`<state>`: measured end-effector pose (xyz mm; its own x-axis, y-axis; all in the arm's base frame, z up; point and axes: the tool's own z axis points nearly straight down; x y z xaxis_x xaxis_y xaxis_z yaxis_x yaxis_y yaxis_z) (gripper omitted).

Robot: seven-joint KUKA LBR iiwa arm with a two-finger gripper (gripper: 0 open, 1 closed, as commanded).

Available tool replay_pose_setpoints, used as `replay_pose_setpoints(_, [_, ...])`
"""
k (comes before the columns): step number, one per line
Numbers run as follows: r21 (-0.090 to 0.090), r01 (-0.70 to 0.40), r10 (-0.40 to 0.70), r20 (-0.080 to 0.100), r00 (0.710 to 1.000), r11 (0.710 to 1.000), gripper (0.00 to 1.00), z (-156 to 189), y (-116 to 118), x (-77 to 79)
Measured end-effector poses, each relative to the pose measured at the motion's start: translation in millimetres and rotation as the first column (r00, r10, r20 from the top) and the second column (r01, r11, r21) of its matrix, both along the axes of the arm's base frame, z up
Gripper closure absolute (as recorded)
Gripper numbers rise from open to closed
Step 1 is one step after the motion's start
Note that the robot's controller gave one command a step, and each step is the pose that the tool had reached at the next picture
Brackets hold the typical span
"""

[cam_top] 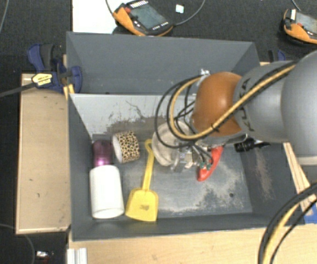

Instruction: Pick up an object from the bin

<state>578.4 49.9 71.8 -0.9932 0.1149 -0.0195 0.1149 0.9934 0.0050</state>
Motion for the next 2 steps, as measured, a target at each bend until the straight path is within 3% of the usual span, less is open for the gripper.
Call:
replay_pose_setpoints(1, [0.000,0.000,0.000,-0.007,1.000,1.000,1.00,22,0,-2.1])
replay_pose_setpoints(2, [0.000,-0.001,0.001,-0.006,1.000,1.000,1.00,65,0,-1.7])
